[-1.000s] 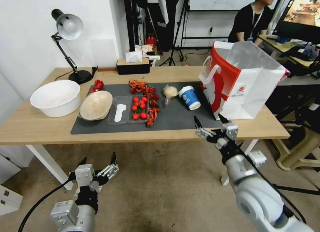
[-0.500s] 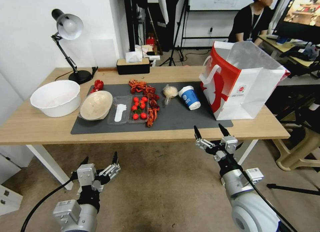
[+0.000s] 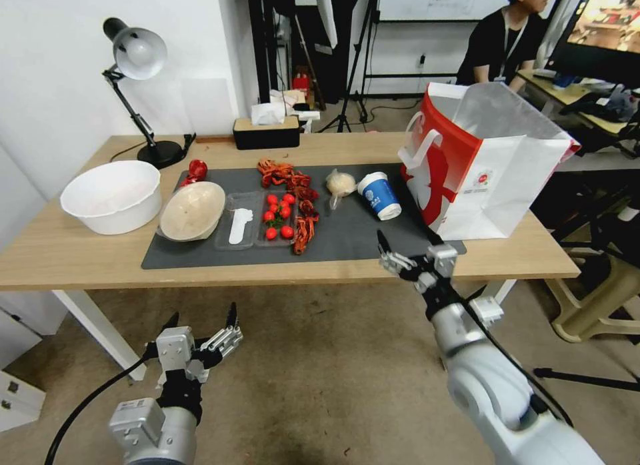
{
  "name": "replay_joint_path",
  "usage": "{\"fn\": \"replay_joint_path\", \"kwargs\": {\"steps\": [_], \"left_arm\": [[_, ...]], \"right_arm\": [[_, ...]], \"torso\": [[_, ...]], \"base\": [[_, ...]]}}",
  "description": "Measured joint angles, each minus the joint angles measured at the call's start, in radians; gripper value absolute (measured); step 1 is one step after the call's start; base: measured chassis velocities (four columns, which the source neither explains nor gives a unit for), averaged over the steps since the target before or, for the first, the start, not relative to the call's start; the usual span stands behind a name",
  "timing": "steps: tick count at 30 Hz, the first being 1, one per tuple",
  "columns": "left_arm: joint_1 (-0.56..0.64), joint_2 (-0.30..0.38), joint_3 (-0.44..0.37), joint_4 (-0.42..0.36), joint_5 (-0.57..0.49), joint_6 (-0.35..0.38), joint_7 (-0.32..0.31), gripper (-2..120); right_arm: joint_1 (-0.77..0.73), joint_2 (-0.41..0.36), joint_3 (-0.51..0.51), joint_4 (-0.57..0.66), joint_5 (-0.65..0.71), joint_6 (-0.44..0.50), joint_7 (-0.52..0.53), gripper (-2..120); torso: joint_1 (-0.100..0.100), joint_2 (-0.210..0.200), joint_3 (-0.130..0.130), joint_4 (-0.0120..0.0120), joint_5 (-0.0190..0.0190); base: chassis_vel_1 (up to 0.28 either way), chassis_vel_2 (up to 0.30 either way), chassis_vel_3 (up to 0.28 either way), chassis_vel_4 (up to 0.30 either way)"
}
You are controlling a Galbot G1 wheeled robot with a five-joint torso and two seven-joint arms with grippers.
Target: Pick up the trash from the table and place it into the takeout bag.
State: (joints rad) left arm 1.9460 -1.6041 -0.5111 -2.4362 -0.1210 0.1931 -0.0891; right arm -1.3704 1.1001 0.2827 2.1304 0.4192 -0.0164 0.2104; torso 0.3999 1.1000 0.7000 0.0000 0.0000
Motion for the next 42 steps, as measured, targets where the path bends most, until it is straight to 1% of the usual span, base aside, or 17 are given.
{"fn": "replay_joint_path", "kwargs": {"steps": [3, 4, 5, 7, 9, 11, 13, 16, 17, 20, 25, 28, 29, 32, 37, 41, 42], "left_arm": [[-0.001, 0.000, 0.001, 0.000, 0.001, 0.000, 0.000, 100], [-0.002, -0.002, 0.006, 0.000, 0.003, 0.000, 0.000, 100], [-0.002, -0.002, 0.006, 0.000, 0.003, 0.000, 0.000, 100], [-0.004, -0.002, 0.007, 0.000, 0.005, 0.000, 0.000, 100], [-0.004, -0.002, 0.007, 0.000, 0.005, 0.000, 0.000, 100], [-0.002, -0.002, 0.004, -0.001, 0.005, -0.001, 0.000, 100], [-0.001, -0.002, 0.001, -0.002, 0.005, -0.001, 0.000, 100], [0.001, -0.002, -0.012, -0.010, 0.004, -0.001, 0.000, 100], [0.001, -0.002, -0.012, -0.010, 0.004, -0.001, 0.000, 100], [0.003, -0.002, -0.012, -0.014, 0.000, -0.001, -0.001, 100], [0.002, -0.003, -0.015, -0.011, -0.004, -0.002, -0.003, 100], [-0.006, -0.002, -0.017, -0.004, -0.007, -0.002, -0.003, 100], [-0.006, -0.002, -0.017, -0.004, -0.007, -0.002, -0.003, 100], [-0.010, -0.002, -0.020, 0.001, -0.009, 0.000, -0.003, 100], [-0.010, -0.002, -0.021, 0.001, -0.010, 0.000, -0.003, 100], [-0.008, -0.002, -0.025, 0.000, -0.010, 0.000, -0.003, 100], [-0.008, -0.002, -0.025, 0.000, -0.010, 0.000, -0.003, 100]], "right_arm": [[0.012, 0.000, -0.003, -0.007, 0.003, -0.003, -0.001, 100], [0.064, -0.003, -0.017, -0.033, 0.019, -0.020, -0.004, 100], [0.064, -0.003, -0.017, -0.033, 0.019, -0.020, -0.004, 100], [0.172, -0.009, -0.053, -0.087, 0.055, -0.073, 0.010, 100], [0.187, -0.010, -0.060, -0.094, 0.063, -0.083, 0.013, 100], [0.250, -0.013, -0.088, -0.126, 0.089, -0.112, 0.028, 100], [0.281, -0.013, -0.103, -0.143, 0.094, -0.120, 0.033, 100], [0.375, -0.006, -0.148, -0.213, 0.104, -0.137, 0.050, 100], [0.375, -0.006, -0.148, -0.213, 0.104, -0.137, 0.050, 100], [0.447, 0.000, -0.183, -0.281, 0.112, -0.147, 0.055, 100], [0.499, 0.003, -0.207, -0.318, 0.121, -0.168, 0.057, 100], [0.567, 0.001, -0.232, -0.363, 0.120, -0.232, 0.067, 100], [0.567, 0.001, -0.232, -0.363, 0.120, -0.232, 0.067, 100], [0.607, -0.003, -0.244, -0.397, 0.116, -0.290, 0.067, 100], [0.617, -0.004, -0.246, -0.408, 0.115, -0.315, 0.067, 100], [0.633, -0.007, -0.249, -0.417, 0.113, -0.369, 0.065, 100], [0.633, -0.007, -0.249, -0.417, 0.113, -0.369, 0.065, 100]], "torso": [[0.000, 0.000, 0.000, 0.0000, 0.0001], [0.000, 0.000, 0.000, 0.0000, 0.0000], [0.000, 0.000, 0.000, 0.0000, 0.0000], [0.000, 0.000, 0.000, 0.0001, 0.0000], [0.000, 0.000, 0.000, 0.0000, -0.0001], [0.000, 0.000, 0.000, 0.0000, -0.0001], [0.000, 0.000, 0.000, 0.0000, 0.0000], [0.000, 0.000, 0.000, 0.0001, 0.0000], [0.000, 0.000, 0.000, 0.0001, 0.0000], [0.000, 0.000, 0.000, 0.0000, 0.0000], [0.000, 0.000, 0.000, 0.0000, 0.0000], [0.000, 0.000, 0.000, 0.0000, -0.0001], [0.000, 0.000, 0.000, 0.0000, -0.0001], [0.000, 0.000, 0.000, 0.0000, 0.0001], [0.000, 0.000, 0.000, 0.0000, 0.0001], [0.000, 0.000, 0.000, 0.0000, 0.0001], [0.000, 0.000, 0.000, 0.0000, 0.0001]], "base": [[0.000, 0.000, 0.000, 0.000], [0.000, 0.000, 0.000, 0.000], [0.000, 0.000, 0.000, 0.000], [0.000, 0.000, 0.000, 0.000], [0.000, 0.000, 0.000, 0.000], [0.000, 0.000, 0.000, 0.000], [0.000, 0.000, 0.000, 0.000], [0.000, 0.000, 0.000, 0.000], [0.000, 0.000, 0.000, 0.000], [0.000, 0.000, 0.000, 0.000], [0.000, 0.000, 0.000, 0.000], [0.000, 0.000, 0.000, 0.000], [0.000, 0.000, 0.000, 0.000], [0.000, 0.000, 0.000, 0.000], [0.000, 0.000, 0.000, 0.000], [0.000, 0.000, 0.000, 0.000], [0.000, 0.000, 0.000, 0.000]]}}
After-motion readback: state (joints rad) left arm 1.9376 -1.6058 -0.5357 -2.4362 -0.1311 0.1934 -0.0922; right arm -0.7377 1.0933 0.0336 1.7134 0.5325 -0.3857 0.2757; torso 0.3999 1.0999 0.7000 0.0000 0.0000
